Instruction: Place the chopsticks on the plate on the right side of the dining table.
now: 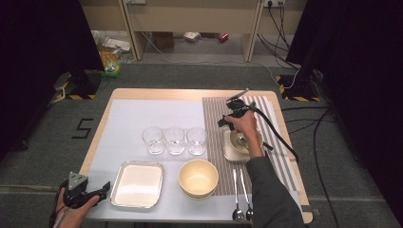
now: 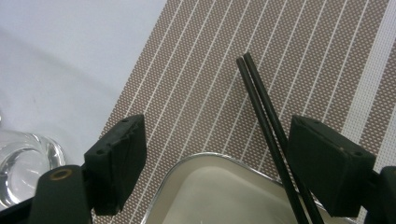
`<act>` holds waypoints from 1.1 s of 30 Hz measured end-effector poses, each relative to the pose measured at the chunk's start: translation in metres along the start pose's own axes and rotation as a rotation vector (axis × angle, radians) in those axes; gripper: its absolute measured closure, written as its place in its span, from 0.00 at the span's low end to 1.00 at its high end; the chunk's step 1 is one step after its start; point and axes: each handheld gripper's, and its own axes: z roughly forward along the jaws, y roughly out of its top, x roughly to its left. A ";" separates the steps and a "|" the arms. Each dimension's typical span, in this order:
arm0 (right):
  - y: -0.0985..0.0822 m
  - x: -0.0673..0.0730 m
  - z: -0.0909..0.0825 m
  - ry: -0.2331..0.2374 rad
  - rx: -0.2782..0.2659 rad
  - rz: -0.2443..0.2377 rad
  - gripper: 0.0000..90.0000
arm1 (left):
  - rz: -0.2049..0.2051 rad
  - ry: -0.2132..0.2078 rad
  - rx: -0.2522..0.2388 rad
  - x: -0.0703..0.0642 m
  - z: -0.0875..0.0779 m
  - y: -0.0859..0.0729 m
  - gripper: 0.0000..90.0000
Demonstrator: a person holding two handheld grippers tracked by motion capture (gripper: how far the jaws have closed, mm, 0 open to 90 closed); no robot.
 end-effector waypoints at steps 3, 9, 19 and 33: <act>0.000 -0.001 0.002 -0.001 0.016 -0.002 0.22 | 0.000 0.002 -0.003 0.000 0.000 0.000 0.15; -0.001 0.001 0.002 0.006 0.031 -0.001 0.22 | 0.000 0.002 -0.003 0.000 0.000 0.000 0.15; 0.000 -0.002 -0.001 0.003 0.009 0.008 0.23 | 0.000 0.002 -0.002 0.000 0.000 0.000 0.15; 0.000 -0.002 0.001 0.011 0.065 0.010 0.22 | 0.000 0.003 -0.001 0.000 0.000 0.000 0.15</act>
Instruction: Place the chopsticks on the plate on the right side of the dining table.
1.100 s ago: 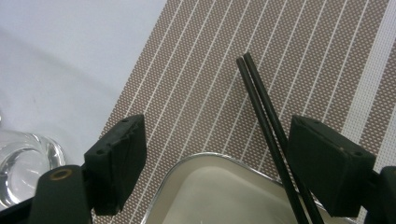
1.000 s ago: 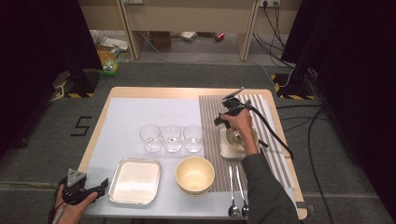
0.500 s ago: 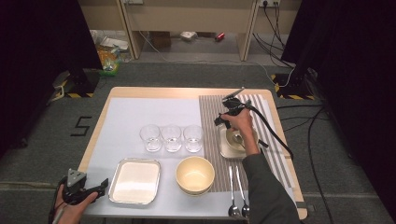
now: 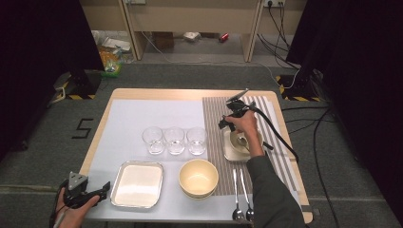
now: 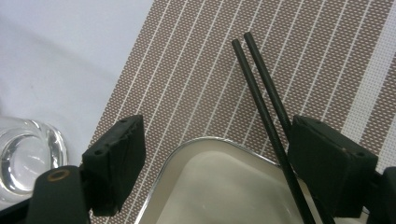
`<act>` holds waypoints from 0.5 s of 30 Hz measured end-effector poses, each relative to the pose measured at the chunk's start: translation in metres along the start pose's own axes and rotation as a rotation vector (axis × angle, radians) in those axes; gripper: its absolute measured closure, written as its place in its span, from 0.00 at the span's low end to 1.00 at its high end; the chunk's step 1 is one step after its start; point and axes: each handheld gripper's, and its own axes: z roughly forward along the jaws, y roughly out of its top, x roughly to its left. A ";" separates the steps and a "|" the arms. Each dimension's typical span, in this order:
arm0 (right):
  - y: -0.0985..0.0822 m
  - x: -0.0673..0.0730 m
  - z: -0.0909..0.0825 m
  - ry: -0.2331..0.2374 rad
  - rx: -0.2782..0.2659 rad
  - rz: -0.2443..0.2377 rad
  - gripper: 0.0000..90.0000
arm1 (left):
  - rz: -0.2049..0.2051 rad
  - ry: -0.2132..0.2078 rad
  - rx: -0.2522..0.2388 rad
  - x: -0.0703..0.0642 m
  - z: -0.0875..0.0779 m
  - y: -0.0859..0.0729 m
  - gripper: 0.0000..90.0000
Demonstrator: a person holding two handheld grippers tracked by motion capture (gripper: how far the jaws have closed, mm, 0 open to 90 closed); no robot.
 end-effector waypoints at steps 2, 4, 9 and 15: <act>0.000 0.000 0.000 0.003 -0.003 -0.003 0.23 | 0.000 0.000 0.000 0.000 0.000 0.000 0.15; 0.000 0.000 0.000 -0.001 0.002 -0.001 0.23 | 0.000 0.000 0.000 0.000 0.000 0.000 0.15; 0.001 -0.002 -0.003 -0.013 -0.025 0.018 0.22 | 0.000 0.000 0.001 0.000 0.000 0.000 0.15; 0.001 -0.002 -0.001 -0.011 0.003 0.018 0.22 | 0.000 0.001 0.000 0.000 0.000 0.000 0.15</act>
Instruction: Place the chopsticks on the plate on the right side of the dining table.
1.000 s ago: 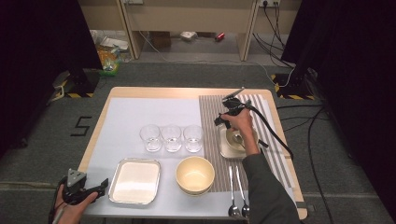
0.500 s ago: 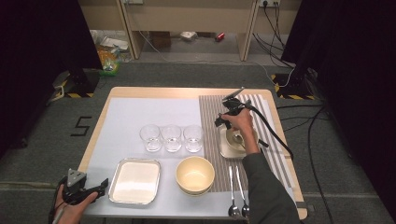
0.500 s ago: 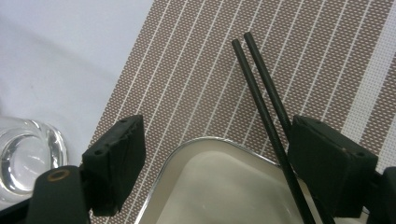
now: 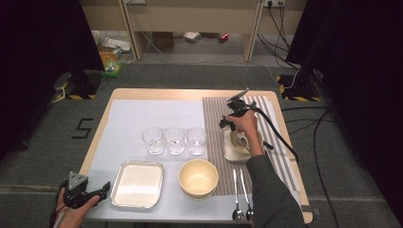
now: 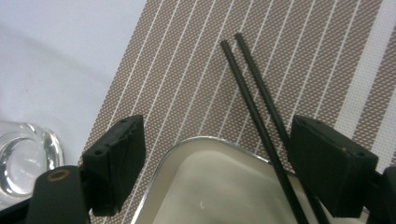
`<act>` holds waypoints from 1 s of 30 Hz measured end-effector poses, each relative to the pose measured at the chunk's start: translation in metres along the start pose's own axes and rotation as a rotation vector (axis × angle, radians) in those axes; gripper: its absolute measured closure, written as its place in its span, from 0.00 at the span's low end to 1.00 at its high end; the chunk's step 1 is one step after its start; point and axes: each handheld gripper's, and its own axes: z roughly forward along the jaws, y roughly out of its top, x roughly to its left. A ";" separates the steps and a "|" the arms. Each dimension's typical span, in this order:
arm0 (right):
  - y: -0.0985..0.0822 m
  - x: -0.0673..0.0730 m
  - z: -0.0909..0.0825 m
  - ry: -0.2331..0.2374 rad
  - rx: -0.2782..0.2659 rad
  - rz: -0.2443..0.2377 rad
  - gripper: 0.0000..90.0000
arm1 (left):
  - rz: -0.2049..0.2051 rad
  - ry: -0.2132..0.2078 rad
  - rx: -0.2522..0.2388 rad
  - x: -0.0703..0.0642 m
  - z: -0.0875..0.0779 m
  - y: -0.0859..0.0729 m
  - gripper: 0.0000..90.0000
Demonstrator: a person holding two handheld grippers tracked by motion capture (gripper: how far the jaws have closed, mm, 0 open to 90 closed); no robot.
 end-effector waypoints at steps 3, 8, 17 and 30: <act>-0.001 0.000 0.001 0.006 0.024 -0.005 0.22 | 0.000 0.000 0.000 0.000 0.000 0.000 0.15; -0.001 0.000 0.001 0.020 0.004 0.001 0.23 | 0.000 0.001 0.000 0.000 0.000 0.000 0.15; -0.001 -0.008 -0.005 0.005 -0.011 0.022 0.22 | 0.000 0.000 0.002 0.000 0.000 0.000 0.15; -0.003 -0.011 -0.004 0.023 0.013 0.029 0.23 | -0.001 0.001 0.001 0.000 0.000 0.000 0.15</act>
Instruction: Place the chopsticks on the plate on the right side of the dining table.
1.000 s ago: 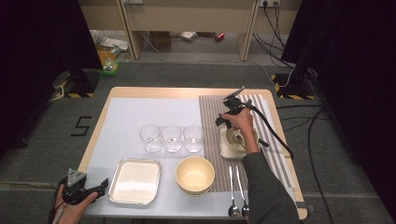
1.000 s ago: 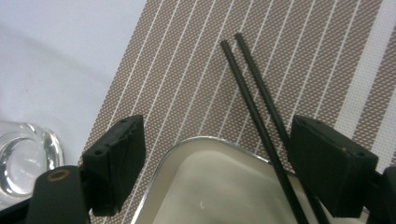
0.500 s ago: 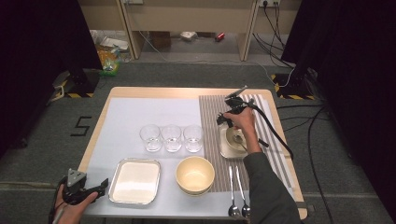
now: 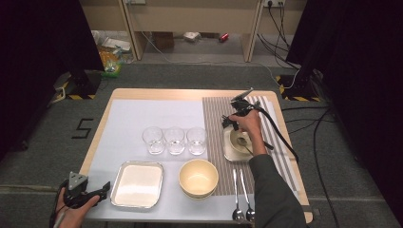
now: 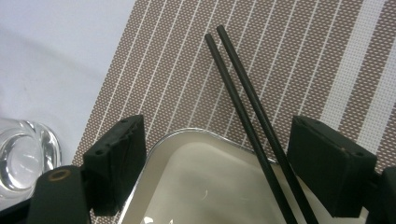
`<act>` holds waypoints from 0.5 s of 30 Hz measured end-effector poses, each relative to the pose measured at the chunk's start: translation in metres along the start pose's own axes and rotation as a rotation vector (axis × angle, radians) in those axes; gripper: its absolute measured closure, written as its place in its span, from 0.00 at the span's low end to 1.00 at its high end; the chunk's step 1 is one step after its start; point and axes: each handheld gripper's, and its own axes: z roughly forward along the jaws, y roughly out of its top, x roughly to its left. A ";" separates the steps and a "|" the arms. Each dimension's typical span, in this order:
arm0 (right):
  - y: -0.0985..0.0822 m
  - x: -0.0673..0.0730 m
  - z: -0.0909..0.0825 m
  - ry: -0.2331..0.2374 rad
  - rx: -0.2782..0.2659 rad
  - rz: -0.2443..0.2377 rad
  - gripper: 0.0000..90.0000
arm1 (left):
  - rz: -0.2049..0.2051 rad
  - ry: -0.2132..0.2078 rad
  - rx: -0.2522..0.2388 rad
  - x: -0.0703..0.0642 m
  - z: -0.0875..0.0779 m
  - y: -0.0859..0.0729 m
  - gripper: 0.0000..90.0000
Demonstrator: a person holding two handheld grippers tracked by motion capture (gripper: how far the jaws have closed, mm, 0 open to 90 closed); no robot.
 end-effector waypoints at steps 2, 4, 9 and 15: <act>0.000 0.000 0.001 0.004 -0.004 -0.003 0.23 | 0.000 0.000 -0.001 0.000 0.000 0.000 0.15; 0.000 0.001 0.001 0.008 0.002 -0.012 0.23 | 0.000 0.000 0.000 0.000 0.000 0.000 0.15; -0.001 0.003 0.001 0.015 0.017 -0.010 0.24 | 0.000 0.001 0.000 0.000 0.000 0.000 0.15; -0.002 0.006 0.002 0.027 0.019 -0.027 0.24 | 0.001 0.001 0.001 0.000 0.000 0.000 0.15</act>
